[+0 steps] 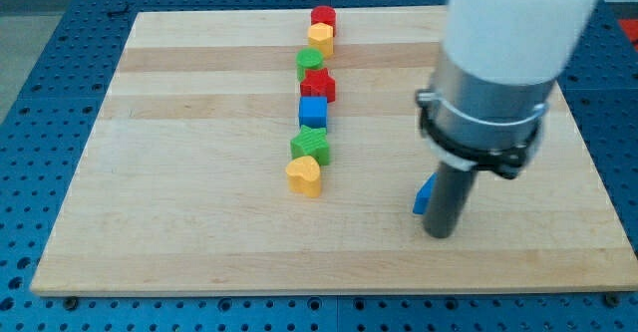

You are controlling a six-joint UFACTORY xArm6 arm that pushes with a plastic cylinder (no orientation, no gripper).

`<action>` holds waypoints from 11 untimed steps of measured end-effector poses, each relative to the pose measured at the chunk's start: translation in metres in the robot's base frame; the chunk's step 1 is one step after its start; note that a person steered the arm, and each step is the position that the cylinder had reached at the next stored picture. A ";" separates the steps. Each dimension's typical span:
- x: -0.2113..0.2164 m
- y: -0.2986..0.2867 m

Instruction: Push the blue triangle slightly up

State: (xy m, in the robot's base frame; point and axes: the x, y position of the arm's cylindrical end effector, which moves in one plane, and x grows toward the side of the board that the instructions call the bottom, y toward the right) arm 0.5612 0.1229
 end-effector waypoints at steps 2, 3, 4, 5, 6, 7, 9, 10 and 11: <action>-0.023 0.055; 0.001 0.052; 0.019 0.031; -0.002 0.008; -0.038 -0.005; -0.062 -0.005; -0.033 -0.029; -0.032 -0.056; -0.045 -0.084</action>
